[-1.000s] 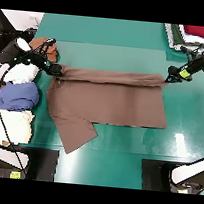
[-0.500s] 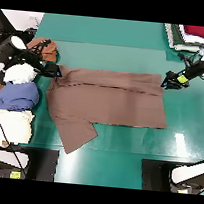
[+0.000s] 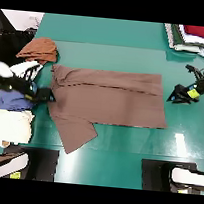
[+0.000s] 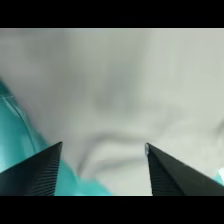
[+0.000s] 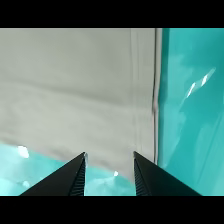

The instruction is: Fold the shirts.

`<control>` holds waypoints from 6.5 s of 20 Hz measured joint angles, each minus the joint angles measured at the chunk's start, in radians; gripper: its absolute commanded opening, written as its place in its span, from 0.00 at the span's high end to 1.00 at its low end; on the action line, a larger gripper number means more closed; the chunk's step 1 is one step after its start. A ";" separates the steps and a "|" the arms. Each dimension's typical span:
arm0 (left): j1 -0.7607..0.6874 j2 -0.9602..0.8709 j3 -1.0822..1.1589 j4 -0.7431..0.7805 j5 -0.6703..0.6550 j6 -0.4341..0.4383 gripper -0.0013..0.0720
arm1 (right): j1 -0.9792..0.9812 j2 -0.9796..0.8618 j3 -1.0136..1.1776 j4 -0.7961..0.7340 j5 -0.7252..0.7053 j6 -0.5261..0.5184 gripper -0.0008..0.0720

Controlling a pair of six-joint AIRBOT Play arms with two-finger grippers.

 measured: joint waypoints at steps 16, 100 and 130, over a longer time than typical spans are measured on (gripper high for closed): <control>-0.079 0.221 -0.459 -0.232 0.184 0.019 0.90 | -0.099 0.146 -0.159 0.116 -0.048 -0.046 0.52; -0.319 -0.249 0.377 -0.151 0.261 0.011 0.95 | -0.157 -0.298 -0.079 0.347 -0.140 -0.304 0.97; -0.760 -0.652 0.626 -0.234 0.300 -0.022 0.95 | 0.379 -0.081 0.642 0.367 -0.005 0.077 0.97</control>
